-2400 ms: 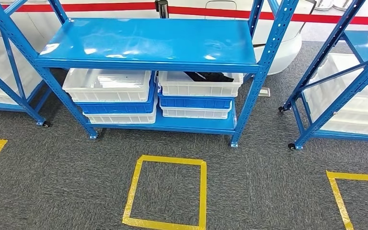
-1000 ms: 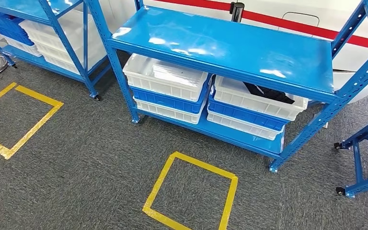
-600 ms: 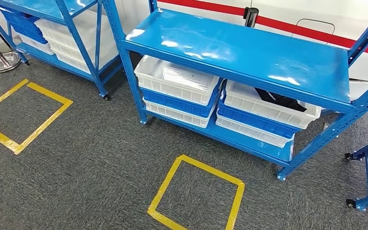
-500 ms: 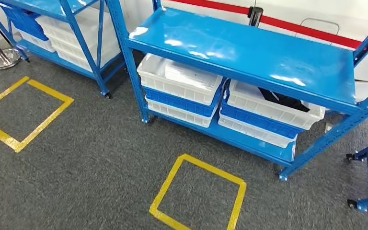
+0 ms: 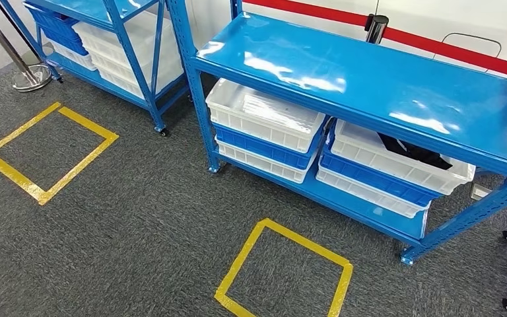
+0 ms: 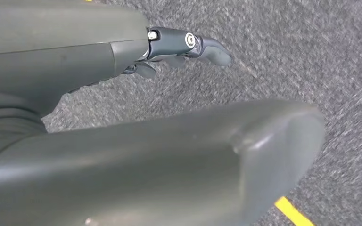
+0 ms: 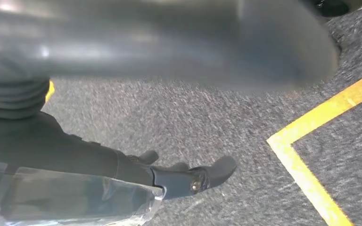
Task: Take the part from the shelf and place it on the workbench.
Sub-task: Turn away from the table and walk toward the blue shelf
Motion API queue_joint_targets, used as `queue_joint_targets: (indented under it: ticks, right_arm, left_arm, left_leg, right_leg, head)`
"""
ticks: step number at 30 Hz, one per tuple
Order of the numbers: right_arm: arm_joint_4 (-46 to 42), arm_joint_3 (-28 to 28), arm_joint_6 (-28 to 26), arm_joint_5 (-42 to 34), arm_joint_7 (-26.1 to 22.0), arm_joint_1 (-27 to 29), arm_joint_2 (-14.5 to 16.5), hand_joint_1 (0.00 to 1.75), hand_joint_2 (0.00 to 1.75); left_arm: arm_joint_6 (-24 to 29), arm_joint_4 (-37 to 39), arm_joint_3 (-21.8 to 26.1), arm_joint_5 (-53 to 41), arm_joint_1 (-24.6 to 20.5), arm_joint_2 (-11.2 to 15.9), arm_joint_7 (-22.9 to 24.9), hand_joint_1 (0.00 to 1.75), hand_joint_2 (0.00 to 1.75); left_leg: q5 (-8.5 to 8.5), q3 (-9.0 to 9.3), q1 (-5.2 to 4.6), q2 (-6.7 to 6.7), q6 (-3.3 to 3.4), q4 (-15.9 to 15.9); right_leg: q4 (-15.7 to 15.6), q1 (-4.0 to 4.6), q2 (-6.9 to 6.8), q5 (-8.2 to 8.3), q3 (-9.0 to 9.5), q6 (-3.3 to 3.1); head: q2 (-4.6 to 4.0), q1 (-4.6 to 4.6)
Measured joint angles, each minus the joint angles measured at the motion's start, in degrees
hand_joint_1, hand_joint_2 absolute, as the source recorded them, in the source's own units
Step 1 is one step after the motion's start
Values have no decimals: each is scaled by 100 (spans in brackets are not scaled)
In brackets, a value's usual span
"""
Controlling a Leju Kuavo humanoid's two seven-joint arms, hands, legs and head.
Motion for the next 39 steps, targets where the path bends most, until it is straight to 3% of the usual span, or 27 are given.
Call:
queue_joint_targets:
  ticks: [2,3,5,6,7,8,10,12,15,16,18,20,22,23,24,26,27,28,30,32,34,36,37,38,39]
  right_arm:
    - [1,-1,0,0,-3,15,7,0,0]
    - [1,-2,0,0,-5,12,9,0,0]
    - [1,-2,0,0,-8,5,11,0,0]
    - [1,-2,0,0,-8,12,13,0,0]
    - [1,-2,0,0,-8,25,13,0,0]
    - [1,-2,0,0,-8,37,16,0,0]
    - [1,-2,0,0,-9,45,28,0,0]
    - [1,-2,0,0,-10,26,43,0,0]
    - [-2,-2,0,-1,-11,8,51,0,0]
    - [-3,-2,0,-1,-12,10,50,0,0]
    - [-4,-2,0,-1,-13,5,46,0,0]
    - [-4,-2,0,0,-13,-2,45,0,0]
    - [-4,-2,0,0,-13,19,45,0,0]
    - [-4,-2,0,1,-13,37,43,0,0]
    - [-4,-2,0,1,-13,53,42,0,0]
    - [1,-2,0,8,-13,68,40,0,0]
    - [3,-2,0,13,-11,62,39,0,0]
    - [4,-2,0,19,-9,56,37,0,0]
    - [3,-2,0,25,-7,41,42,0,0]
    - [2,-4,-1,27,-8,43,47,0,0]
    - [1,-6,-2,28,-10,33,51,0,0]
    - [1,-6,-2,28,-11,24,58,0,0]
    - [1,-6,-2,28,-12,29,60,0,0]
    - [2,-6,-2,28,-13,39,61,0,0]
    - [2,-6,-2,28,-13,48,63,0,0]
  left_arm:
    - [2,-1,1,-4,-1,6,15,0,0]
    - [3,-1,1,-6,-3,8,18,0,0]
    - [3,1,1,-10,-1,7,20,0,0]
    - [3,1,1,-11,2,7,20,0,0]
    - [3,2,1,-10,6,8,20,0,0]
    - [4,2,1,-9,8,12,21,0,0]
    - [4,2,3,-7,16,20,22,0,0]
    - [4,3,4,-7,20,25,26,0,0]
    - [6,1,4,-7,14,24,27,0,0]
    - [6,0,5,-7,15,23,25,0,0]
    - [6,-1,5,-7,11,22,25,0,0]
    - [6,-1,5,-7,-2,25,28,0,0]
    - [6,-1,5,-9,2,26,49,0,0]
    - [6,0,5,-10,9,25,64,0,0]
    - [6,1,5,-14,15,24,78,0,0]
    - [4,4,5,-22,24,22,110,0,0]
    - [3,4,5,-28,23,21,128,0,0]
    - [1,5,5,-33,18,20,149,0,0]
    - [2,2,5,-46,4,22,178,0,0]
    - [7,-1,5,-56,-3,22,207,0,0]
    - [10,-1,4,-64,-6,19,236,0,0]
    - [11,-1,4,-68,-1,16,251,0,0]
    - [11,-1,5,-68,2,18,254,0,0]
    - [13,-1,5,-68,4,20,254,0,0]
    - [14,-1,5,-68,7,22,254,0,0]
  left_leg:
    - [-142,-113,45,75,-70,337]
    - [-271,-288,70,114,-114,666]
    - [-557,-758,116,149,-189,1388]
    - [-649,-946,137,156,-213,1596]
    - [-649,-1038,155,163,-223,1600]
    - [-533,-1037,168,172,-220,1403]
    - [14,-879,170,200,-175,700]
    - [393,-758,122,237,-99,250]
    - [383,-586,69,216,65,64]
    - [383,-476,69,197,117,-17]
    - [355,-277,72,172,194,-126]
    - [257,-160,58,145,234,-152]
    - [115,-8,53,93,231,-154]
    - [38,90,50,67,219,-154]
    - [-41,189,45,47,203,-154]
    - [-211,342,22,28,163,-155]
    - [-301,402,11,29,134,-165]
    - [-356,473,2,29,100,-158]
    - [-360,537,4,47,34,-17]
    - [-252,324,27,82,-19,504]
    - [-372,-165,76,120,-90,1246]
    - [-836,-638,138,143,-171,1686]
    - [-1047,-786,165,154,-207,1702]
    - [-1129,-866,186,164,-229,1584]
    - [-1025,-890,202,177,-238,1339]
  right_leg:
    - [-4,-20,-12,3,150,-108]
    - [-5,-10,-18,-26,196,-143]
    - [-2,2,-17,-108,283,-164]
    - [-2,3,-12,-160,336,-152]
    - [-2,0,-7,-213,402,-137]
    - [-2,-5,-3,-274,483,-118]
    - [-6,-10,-3,-405,627,-71]
    - [-52,5,0,-518,710,5]
    - [-26,53,-6,-490,855,169]
    - [127,63,-6,-456,833,200]
    - [730,61,2,-491,458,193]
    - [1455,55,6,-745,-116,133]
    - [1663,54,6,-1043,-513,112]
    - [1514,55,6,-1051,-587,144]
    - [1227,56,5,-912,-594,191]
    - [537,61,-11,-313,-528,279]
    - [306,78,-21,-59,-477,273]
    - [165,90,-27,112,-433,231]
    - [93,76,-20,218,-278,63]
    - [30,30,-18,248,-81,-99]
    - [-13,20,-13,154,82,-196]
    - [-27,13,20,31,216,-204]
    - [-29,8,39,-38,297,-189]
    - [-29,0,52,-112,388,-169]
    - [-29,-9,60,-190,487,-146]
  head:
    - [0,-3]
    - [0,-2]
    - [0,-7]
    - [0,-7]
    - [0,-9]
    - [0,-9]
    - [0,-18]
    - [0,-31]
    - [1,-27]
    - [-2,-15]
    - [-3,3]
    - [-1,15]
    - [0,22]
    - [0,23]
    - [0,28]
    - [0,40]
    - [0,43]
    - [0,38]
    - [0,39]
    - [-1,26]
    - [-1,-2]
    - [0,-10]
    - [0,-14]
    - [0,-16]
    - [0,-17]
